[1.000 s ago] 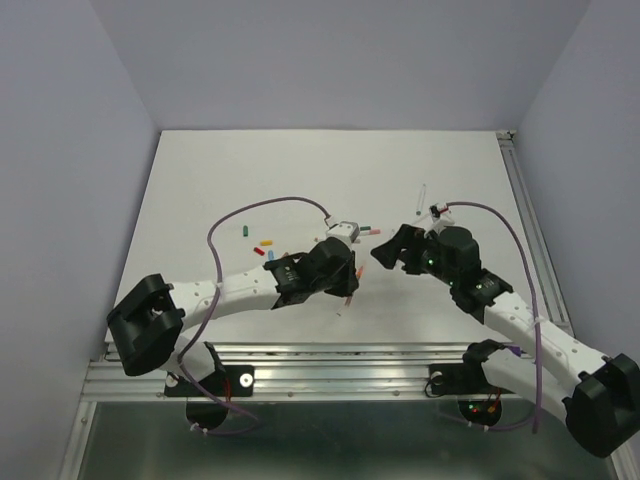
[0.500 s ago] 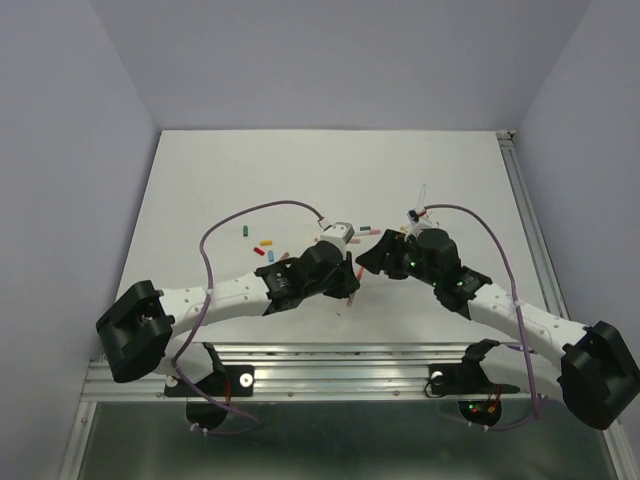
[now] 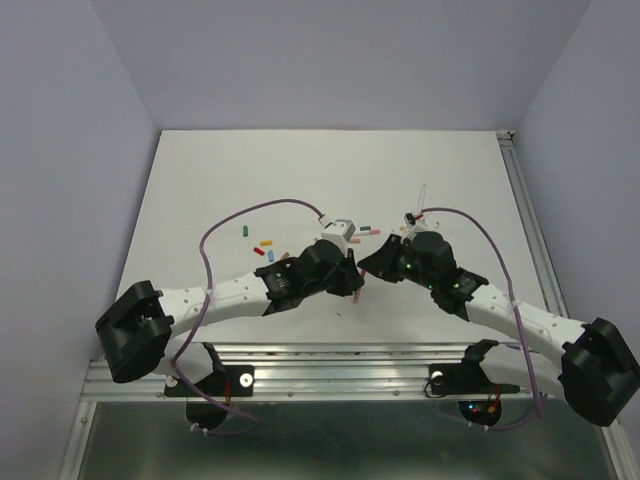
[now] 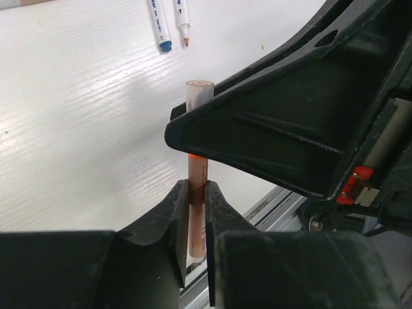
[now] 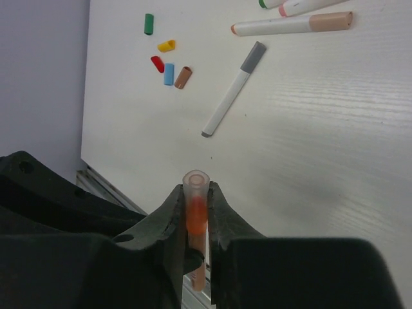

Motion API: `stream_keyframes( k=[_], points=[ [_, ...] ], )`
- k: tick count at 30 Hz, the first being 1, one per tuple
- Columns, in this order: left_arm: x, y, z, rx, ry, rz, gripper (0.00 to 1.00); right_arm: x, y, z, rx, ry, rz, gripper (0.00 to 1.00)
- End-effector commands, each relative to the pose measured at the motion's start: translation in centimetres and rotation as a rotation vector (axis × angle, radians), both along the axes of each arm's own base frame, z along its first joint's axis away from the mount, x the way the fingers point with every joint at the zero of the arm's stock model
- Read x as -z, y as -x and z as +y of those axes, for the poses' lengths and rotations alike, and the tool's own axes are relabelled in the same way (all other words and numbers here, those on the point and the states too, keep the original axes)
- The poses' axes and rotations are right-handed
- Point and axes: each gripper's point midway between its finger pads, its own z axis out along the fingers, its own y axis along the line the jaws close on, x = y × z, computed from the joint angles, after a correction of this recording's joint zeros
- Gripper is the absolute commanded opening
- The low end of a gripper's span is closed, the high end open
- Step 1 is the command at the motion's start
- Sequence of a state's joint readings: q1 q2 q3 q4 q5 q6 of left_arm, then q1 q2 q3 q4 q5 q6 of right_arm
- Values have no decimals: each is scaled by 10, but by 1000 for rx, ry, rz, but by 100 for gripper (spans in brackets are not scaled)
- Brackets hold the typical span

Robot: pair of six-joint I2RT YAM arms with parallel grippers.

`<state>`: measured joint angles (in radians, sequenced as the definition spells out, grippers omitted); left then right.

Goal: Open the pen caps

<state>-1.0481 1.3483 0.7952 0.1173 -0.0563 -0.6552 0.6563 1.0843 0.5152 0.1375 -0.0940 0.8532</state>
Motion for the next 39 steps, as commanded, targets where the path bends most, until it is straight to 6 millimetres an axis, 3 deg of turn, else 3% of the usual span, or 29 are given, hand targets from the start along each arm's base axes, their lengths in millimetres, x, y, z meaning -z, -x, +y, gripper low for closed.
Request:
stream_keyframes(
  k=[1, 2, 3, 8, 12, 15, 18, 19, 21, 28, 31, 39],
  points=[
    [-12, 3, -9, 33, 45, -19, 0, -32, -16, -1, 59, -25, -85, 13],
    [-10, 4, -9, 37, 43, -13, 0, -31, -18, -3, 73, -17, -83, 2],
    [-4, 8, -7, 46, 33, -3, 0, -32, -23, -7, 110, -9, -89, 1],
    [21, 34, 3, 111, 0, 62, 0, -29, -34, -14, 180, 27, -66, 1],
    [50, 67, 18, 159, -57, 132, 0, -35, -50, -24, 288, 45, -64, 1],
    [59, 91, 23, 193, -76, 164, 0, -47, -67, -36, 393, 67, -91, 1],
    [61, 106, 25, 212, -78, 172, 0, -73, -84, -44, 449, 49, -131, 1],
    [56, 116, 25, 227, -66, 179, 0, -71, -90, -57, 486, 90, -129, 1],
    [55, 129, 28, 237, -66, 196, 0, -86, -106, -71, 534, 108, -160, 1],
    [57, 161, 35, 290, -83, 255, 0, -101, -135, -107, 601, 118, -166, 1],
    [59, 161, 42, 253, -118, 267, 0, -103, -133, -104, 557, 93, -162, 1],
    [7, 119, 24, 135, -45, 96, 0, -99, -105, -80, 382, 26, -145, 1]
  ],
)
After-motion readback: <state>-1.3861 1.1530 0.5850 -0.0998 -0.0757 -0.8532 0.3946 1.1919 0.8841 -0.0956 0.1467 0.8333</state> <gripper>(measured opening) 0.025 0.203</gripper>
